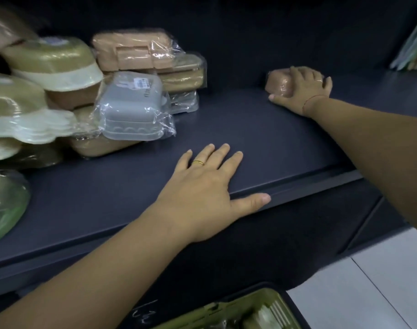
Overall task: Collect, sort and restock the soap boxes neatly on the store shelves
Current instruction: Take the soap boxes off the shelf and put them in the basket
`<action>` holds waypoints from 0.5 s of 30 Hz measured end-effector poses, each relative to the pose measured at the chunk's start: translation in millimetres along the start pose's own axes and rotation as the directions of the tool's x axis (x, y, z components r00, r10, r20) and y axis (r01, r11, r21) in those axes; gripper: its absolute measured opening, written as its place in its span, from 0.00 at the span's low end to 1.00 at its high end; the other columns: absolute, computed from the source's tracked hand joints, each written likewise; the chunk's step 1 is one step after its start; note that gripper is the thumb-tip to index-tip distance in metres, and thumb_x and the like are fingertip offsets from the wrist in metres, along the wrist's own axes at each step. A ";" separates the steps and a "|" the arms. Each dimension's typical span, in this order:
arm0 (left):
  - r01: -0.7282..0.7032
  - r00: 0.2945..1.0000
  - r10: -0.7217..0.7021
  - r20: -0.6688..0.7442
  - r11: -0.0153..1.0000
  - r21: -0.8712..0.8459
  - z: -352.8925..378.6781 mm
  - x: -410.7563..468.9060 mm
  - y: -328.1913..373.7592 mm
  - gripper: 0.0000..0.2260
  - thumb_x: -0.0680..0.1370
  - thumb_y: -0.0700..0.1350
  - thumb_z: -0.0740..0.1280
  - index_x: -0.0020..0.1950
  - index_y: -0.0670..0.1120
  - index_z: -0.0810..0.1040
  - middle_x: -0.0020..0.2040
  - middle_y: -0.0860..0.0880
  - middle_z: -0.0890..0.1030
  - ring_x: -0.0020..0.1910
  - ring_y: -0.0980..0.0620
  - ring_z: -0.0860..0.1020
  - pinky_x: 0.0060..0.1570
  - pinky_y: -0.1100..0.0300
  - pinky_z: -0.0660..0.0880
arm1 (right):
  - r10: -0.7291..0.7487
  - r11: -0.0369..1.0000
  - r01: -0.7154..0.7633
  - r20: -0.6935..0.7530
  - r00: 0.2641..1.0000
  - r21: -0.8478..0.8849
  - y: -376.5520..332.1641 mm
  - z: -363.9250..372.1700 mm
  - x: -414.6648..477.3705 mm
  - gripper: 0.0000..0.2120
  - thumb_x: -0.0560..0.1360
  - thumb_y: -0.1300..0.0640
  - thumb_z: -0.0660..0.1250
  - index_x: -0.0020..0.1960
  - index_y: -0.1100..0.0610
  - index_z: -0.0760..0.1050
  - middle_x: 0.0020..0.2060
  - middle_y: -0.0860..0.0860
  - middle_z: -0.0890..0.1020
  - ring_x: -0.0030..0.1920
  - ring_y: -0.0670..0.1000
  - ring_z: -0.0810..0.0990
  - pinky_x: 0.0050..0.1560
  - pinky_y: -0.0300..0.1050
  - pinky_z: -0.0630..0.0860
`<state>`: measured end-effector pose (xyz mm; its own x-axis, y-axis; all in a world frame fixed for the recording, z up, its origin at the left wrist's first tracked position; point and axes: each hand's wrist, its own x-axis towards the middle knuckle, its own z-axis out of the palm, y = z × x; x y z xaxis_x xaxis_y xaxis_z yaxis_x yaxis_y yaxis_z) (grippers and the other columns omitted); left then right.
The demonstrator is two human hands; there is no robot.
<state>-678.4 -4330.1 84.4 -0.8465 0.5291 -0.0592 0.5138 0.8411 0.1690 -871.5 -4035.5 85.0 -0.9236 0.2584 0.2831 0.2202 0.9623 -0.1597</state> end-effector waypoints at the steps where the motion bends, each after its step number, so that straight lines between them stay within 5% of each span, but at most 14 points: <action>1: -0.002 1.000 0.002 -0.013 1.000 -0.011 0.3 -0.1 -0.3 0.42 0.70 0.75 0.45 0.80 0.58 0.42 0.80 0.58 0.42 0.78 0.58 0.39 0.77 0.51 0.39 | -0.020 1.000 0.020 -0.005 1.000 -0.007 -4.6 -3.5 -7.8 0.45 0.71 0.30 0.61 0.79 0.50 0.49 0.77 0.53 0.56 0.77 0.58 0.51 0.75 0.63 0.43; 7: -0.029 0.995 0.025 -0.098 0.999 -0.035 -3.0 -6.1 2.3 0.41 0.75 0.71 0.53 0.80 0.55 0.41 0.81 0.53 0.45 0.78 0.54 0.46 0.75 0.57 0.42 | -0.219 0.975 0.219 0.017 0.976 0.034 -44.8 -27.2 -98.7 0.46 0.68 0.26 0.60 0.77 0.48 0.54 0.74 0.55 0.58 0.73 0.62 0.55 0.72 0.60 0.51; 10: -0.089 0.959 0.080 -0.273 0.996 -0.021 -2.6 -11.1 3.2 0.38 0.77 0.68 0.54 0.80 0.51 0.47 0.80 0.51 0.52 0.78 0.51 0.52 0.74 0.58 0.47 | -0.298 0.948 0.292 0.031 0.954 0.129 -58.7 -43.8 -150.8 0.49 0.62 0.22 0.54 0.77 0.47 0.56 0.72 0.51 0.60 0.71 0.59 0.55 0.69 0.57 0.55; 13: -0.152 0.782 0.066 -0.620 0.984 -0.087 -5.7 -15.5 0.4 0.31 0.78 0.62 0.57 0.75 0.45 0.64 0.73 0.47 0.66 0.72 0.48 0.64 0.71 0.55 0.55 | -0.359 0.909 0.354 -0.016 0.933 0.220 -68.4 -53.4 -193.1 0.49 0.60 0.22 0.47 0.76 0.46 0.59 0.70 0.48 0.62 0.69 0.54 0.56 0.68 0.54 0.57; 15: -0.040 0.609 -0.061 -0.791 0.993 -0.107 -19.4 -9.8 -8.2 0.27 0.78 0.57 0.60 0.72 0.43 0.68 0.71 0.44 0.68 0.70 0.44 0.65 0.70 0.48 0.59 | -0.384 0.872 0.386 -0.071 0.921 0.301 -74.7 -53.8 -213.3 0.46 0.63 0.24 0.49 0.75 0.46 0.63 0.69 0.46 0.64 0.67 0.51 0.56 0.68 0.51 0.57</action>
<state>-677.1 -4344.4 102.6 -0.6572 0.1820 0.7314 0.5292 0.8024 0.2758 -674.0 -4157.9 87.4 -0.9128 -0.1253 0.3888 -0.2592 0.9133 -0.3142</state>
